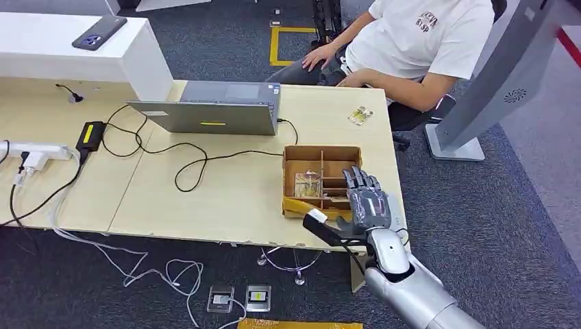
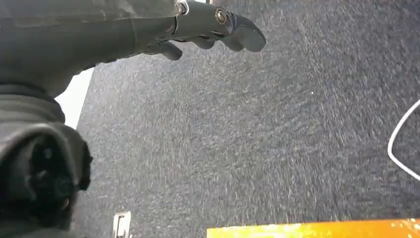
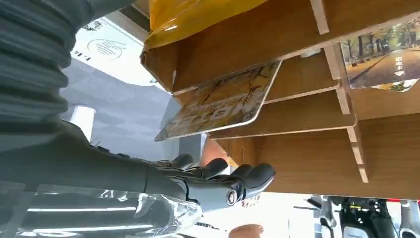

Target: Pass the card to the sensor for recognition and then transmit it.

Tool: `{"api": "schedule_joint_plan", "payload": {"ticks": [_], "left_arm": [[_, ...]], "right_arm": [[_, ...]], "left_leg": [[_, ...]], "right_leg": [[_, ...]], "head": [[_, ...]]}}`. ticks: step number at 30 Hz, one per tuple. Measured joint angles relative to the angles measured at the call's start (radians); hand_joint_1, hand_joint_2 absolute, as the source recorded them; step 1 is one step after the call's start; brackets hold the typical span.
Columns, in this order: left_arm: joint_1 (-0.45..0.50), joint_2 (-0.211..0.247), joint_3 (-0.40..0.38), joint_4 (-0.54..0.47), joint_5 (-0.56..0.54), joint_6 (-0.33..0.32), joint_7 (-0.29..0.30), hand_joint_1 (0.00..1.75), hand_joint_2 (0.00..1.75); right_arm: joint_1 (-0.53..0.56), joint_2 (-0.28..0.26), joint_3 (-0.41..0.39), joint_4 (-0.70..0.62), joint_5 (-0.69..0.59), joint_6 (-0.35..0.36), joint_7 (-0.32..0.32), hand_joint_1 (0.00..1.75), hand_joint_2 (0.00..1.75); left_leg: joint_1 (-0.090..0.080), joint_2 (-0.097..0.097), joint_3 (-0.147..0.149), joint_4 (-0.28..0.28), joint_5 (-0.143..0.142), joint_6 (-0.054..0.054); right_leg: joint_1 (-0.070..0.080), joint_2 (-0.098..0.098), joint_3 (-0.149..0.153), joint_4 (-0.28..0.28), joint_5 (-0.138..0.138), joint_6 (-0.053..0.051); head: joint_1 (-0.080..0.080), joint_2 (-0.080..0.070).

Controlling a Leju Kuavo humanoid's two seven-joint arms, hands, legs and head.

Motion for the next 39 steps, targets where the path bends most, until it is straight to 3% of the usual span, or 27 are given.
{"api": "schedule_joint_plan", "payload": {"ticks": [8, 9, 25, 39], "left_arm": [[0.0, 0.01, -0.001, 0.0, -0.001, 0.0, -0.002, 0.0, 0.0], [0.0, 0.011, -0.002, 0.0, -0.002, 0.0, -0.002, 0.0, 0.0], [0.0, 0.013, -0.002, 0.001, -0.003, 0.0, -0.007, 0.0, 0.0], [0.0, 0.013, -0.002, 0.001, -0.003, 0.0, -0.007, 0.0, 0.0]], "right_arm": [[0.0, 0.0, -0.003, 0.011, 0.0, -0.01, -0.006, 0.05, 1.75], [0.0, 0.0, -0.003, 0.011, 0.0, -0.016, -0.008, 1.66, 1.75], [-0.011, 0.017, -0.006, 0.012, -0.009, -0.102, -0.048, 1.75, 1.75], [-0.017, 0.032, -0.006, 0.012, -0.01, -0.105, -0.05, 1.75, 1.75]], "left_leg": [[0.0, 0.0, 0.0, 0.0, 0.0, 0.0], [0.0, 0.0, 0.0, 0.0, 0.0, 0.0], [0.0, 0.0, 0.0, 0.0, 0.0, 0.0], [0.0, 0.0, 0.0, 0.0, 0.0, 0.0]], "right_leg": [[0.0, 0.0, 0.0, 0.0, 0.0, 0.0], [0.0, 0.0, 0.0, 0.0, 0.0, 0.0], [0.0, 0.0, 0.0, 0.0, 0.0, 0.0], [0.0, 0.0, 0.0, 0.0, 0.0, 0.0]], "head": [[0.0, 0.0], [0.0, 0.0], [0.0, 0.0], [0.0, 0.0]]}}
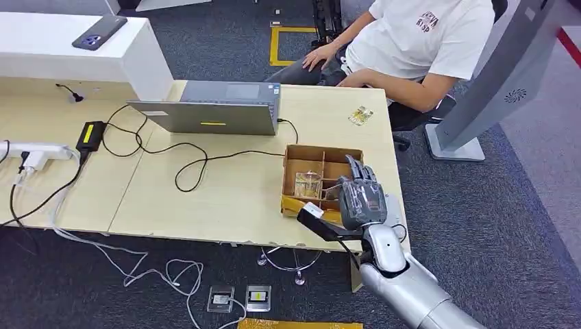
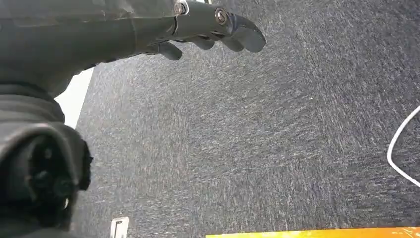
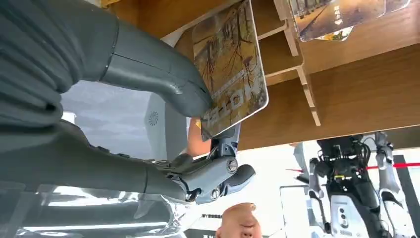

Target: Pass the card to the sensor for recognition and then transmit it.

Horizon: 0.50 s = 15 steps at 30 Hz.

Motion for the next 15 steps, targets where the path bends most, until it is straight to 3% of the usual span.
{"api": "schedule_joint_plan", "payload": {"ticks": [15], "left_arm": [[0.0, 0.0, -0.001, 0.0, 0.015, 0.0, 0.0, 0.0, 0.0]], "right_arm": [[-0.03, 0.035, 0.002, 0.026, -0.028, -0.013, -0.033, 1.75, 1.75]], "left_leg": [[0.0, 0.0, 0.0, 0.0, 0.0, 0.0]], "right_leg": [[0.0, 0.0, 0.0, 0.0, 0.0, 0.0]], "head": [[0.0, 0.0]]}}
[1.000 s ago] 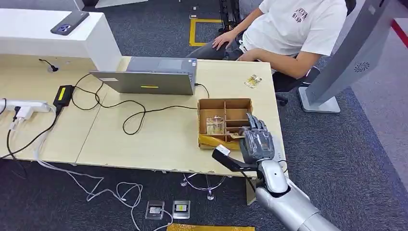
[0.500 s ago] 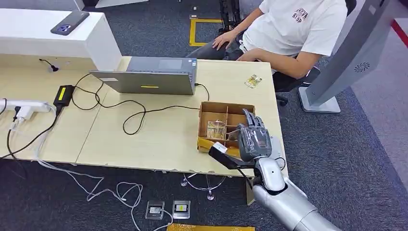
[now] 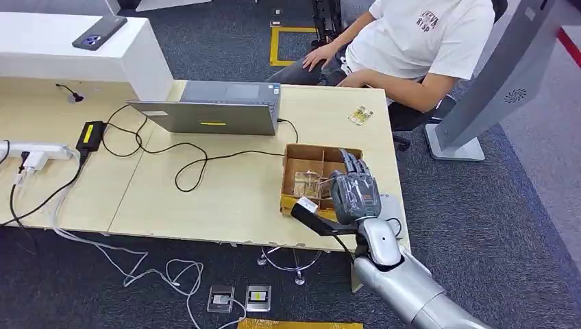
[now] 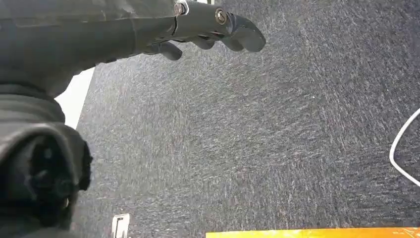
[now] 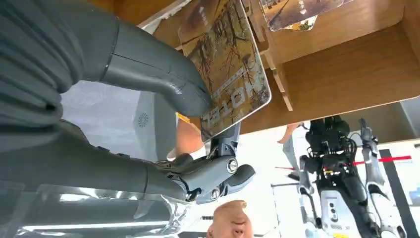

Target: Pass the card to the sensor for recognition and then transmit it.

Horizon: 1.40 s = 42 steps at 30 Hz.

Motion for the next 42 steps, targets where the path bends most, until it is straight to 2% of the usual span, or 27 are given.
{"api": "schedule_joint_plan", "payload": {"ticks": [11, 15, 18, 24, 38, 42], "left_arm": [[0.0, 0.0, 0.0, 0.0, 0.0, 0.0, 0.0, 0.0, 0.0], [0.0, 0.0, 0.0, 0.0, -0.004, 0.0, 0.0, 0.0, 0.0], [0.001, 0.0, -0.002, 0.0, -0.008, 0.0, 0.0, 0.0, 0.0], [0.002, 0.0, -0.022, 0.0, -0.008, 0.0, 0.0, 0.0, 0.0], [0.002, 0.002, -0.043, 0.0, -0.003, 0.0, 0.0, 0.0, 0.0], [0.002, 0.005, -0.05, 0.0, -0.012, 0.0, 0.0, 0.0, 0.0]], "right_arm": [[-0.004, 0.008, 0.0, 0.022, 0.0, -0.013, -0.002, 1.75, 1.75], [-0.033, 0.008, -0.003, 0.022, 0.0, -0.061, 0.014, 1.75, 1.75], [-0.081, 0.005, -0.014, 0.019, 0.034, -0.082, 0.06, 1.75, 1.75], [-0.17, -0.028, -0.055, -0.045, 0.071, -0.034, 0.105, 1.75, 1.75], [-0.251, -0.077, -0.089, -0.14, 0.078, -0.017, 0.138, 1.75, 1.75], [-0.274, -0.085, -0.089, -0.143, 0.081, 0.038, 0.159, 1.75, 1.75]], "left_leg": [[0.0, 0.0, 0.0, 0.0, 0.0, 0.0], [0.0, 0.0, 0.0, 0.0, 0.0, 0.0], [0.0, 0.0, 0.001, 0.0, 0.0, 0.0], [0.0, 0.0, 0.001, 0.0, 0.0, 0.0], [0.0, 0.0, 0.001, 0.0, 0.0, 0.0], [0.0, 0.0, 0.001, 0.0, 0.0, 0.0]], "right_leg": [[0.0, 0.0, 0.0, 0.0, 0.0, 0.0], [0.0, 0.0, 0.0, 0.0, 0.0, -0.001], [0.0, 0.0, 0.0, 0.0, 0.001, -0.001], [0.0, 0.0, 0.0, 0.0, 0.001, -0.001], [0.0, 0.0, 0.0, 0.0, 0.001, -0.001], [0.0, 0.0, 0.0, 0.0, 0.001, -0.001]], "head": [[0.0, 0.0], [0.0, 0.0], [0.0, 0.0], [0.0, 0.0], [0.0, 0.0], [0.0, 0.0]]}}
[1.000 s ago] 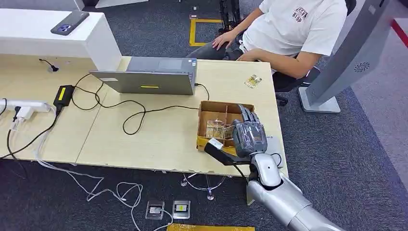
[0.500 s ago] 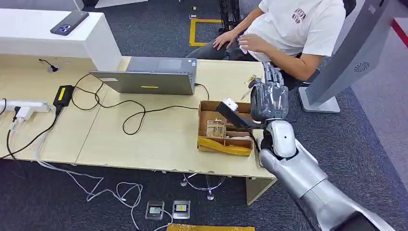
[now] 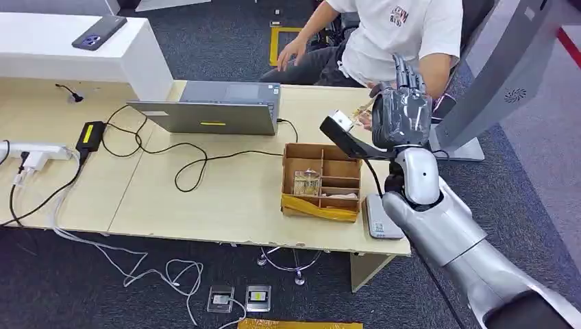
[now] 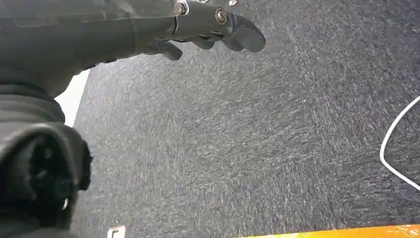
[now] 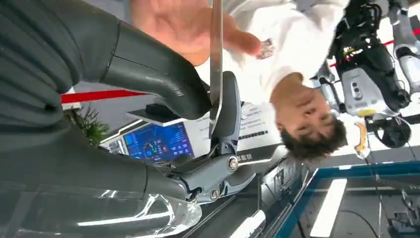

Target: Pass the card to the sensor for recognition and then transmit it.

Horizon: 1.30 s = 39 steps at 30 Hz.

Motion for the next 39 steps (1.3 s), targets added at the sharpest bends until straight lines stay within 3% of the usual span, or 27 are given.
{"api": "schedule_joint_plan", "payload": {"ticks": [6, 10, 15, 25, 26, 30, 35, 39], "left_arm": [[0.0, 0.005, -0.007, 0.0, -0.013, 0.0, 0.0, 0.0, 0.0], [-0.002, 0.01, -0.022, 0.006, -0.03, 0.0, -0.004, 0.0, 0.0], [-0.002, 0.017, -0.028, 0.01, -0.035, 0.0, -0.016, 0.0, 0.0], [-0.002, 0.025, -0.044, 0.011, -0.036, 0.0, -0.021, 0.0, 0.0], [-0.002, 0.025, -0.045, 0.011, -0.036, 0.0, -0.022, 0.0, 0.0], [-0.002, 0.026, -0.048, 0.011, -0.035, 0.0, -0.024, 0.0, 0.0], [-0.002, 0.027, -0.048, 0.011, -0.027, 0.0, -0.023, 0.0, 0.0], [-0.001, 0.029, -0.048, 0.011, -0.015, 0.0, -0.023, 0.0, 0.0]], "right_arm": [[-0.037, -0.009, 0.003, 0.012, 0.01, 0.059, 0.016, 1.75, 1.75], [-0.079, -0.01, 0.016, 0.054, 0.006, 0.136, 0.044, 1.75, 1.75], [-0.155, -0.006, 0.03, 0.186, -0.035, 0.142, 0.043, 1.75, 1.75], [-0.188, -0.002, 0.04, 0.284, -0.039, 0.141, 0.043, 1.75, 1.75], [-0.191, 0.0, 0.043, 0.292, -0.039, 0.141, 0.043, 0.0, 1.75], [-0.194, 0.003, 0.052, 0.316, -0.038, 0.139, 0.044, 0.0, 1.75], [-0.193, 0.001, 0.064, 0.334, -0.016, 0.028, 0.03, 0.0, 1.75], [-0.19, -0.014, 0.074, 0.33, -0.008, -0.006, 0.033, 0.0, 1.75]], "left_leg": [[0.0, 0.0, 0.0, 0.0, 0.0, 0.0], [0.0, 0.0, -0.001, 0.0, 0.0, 0.0], [0.0, -0.001, -0.001, 0.0, 0.0, 0.0], [0.0, -0.001, -0.001, 0.0, 0.0, 0.0], [0.0, -0.001, -0.001, 0.0, 0.0, 0.0], [0.0, -0.001, -0.001, 0.0, 0.0, 0.0], [0.0, -0.001, -0.001, 0.0, 0.0, 0.0], [0.0, -0.001, -0.001, 0.0, 0.0, 0.0]], "right_leg": [[0.0, 0.0, 0.0, 0.0, 0.0, 0.0], [0.0, 0.0, 0.0, 0.0, 0.0, 0.0], [0.0, -0.001, 0.0, 0.0, 0.0, 0.0], [0.0, -0.001, 0.0, 0.0, 0.0, 0.0], [0.0, -0.001, 0.0, 0.0, 0.0, 0.0], [0.0, -0.001, 0.0, 0.0, 0.0, 0.0], [0.0, 0.0, 0.0, 0.0, 0.0, 0.0], [0.0, 0.0, 0.0, 0.0, 0.0, 0.0]], "head": [[0.0, 0.0], [0.0, 0.0], [0.0, 0.0], [0.0, 0.0], [0.0, 0.0], [0.0, 0.0], [0.0, 0.0], [0.0, 0.0]]}}
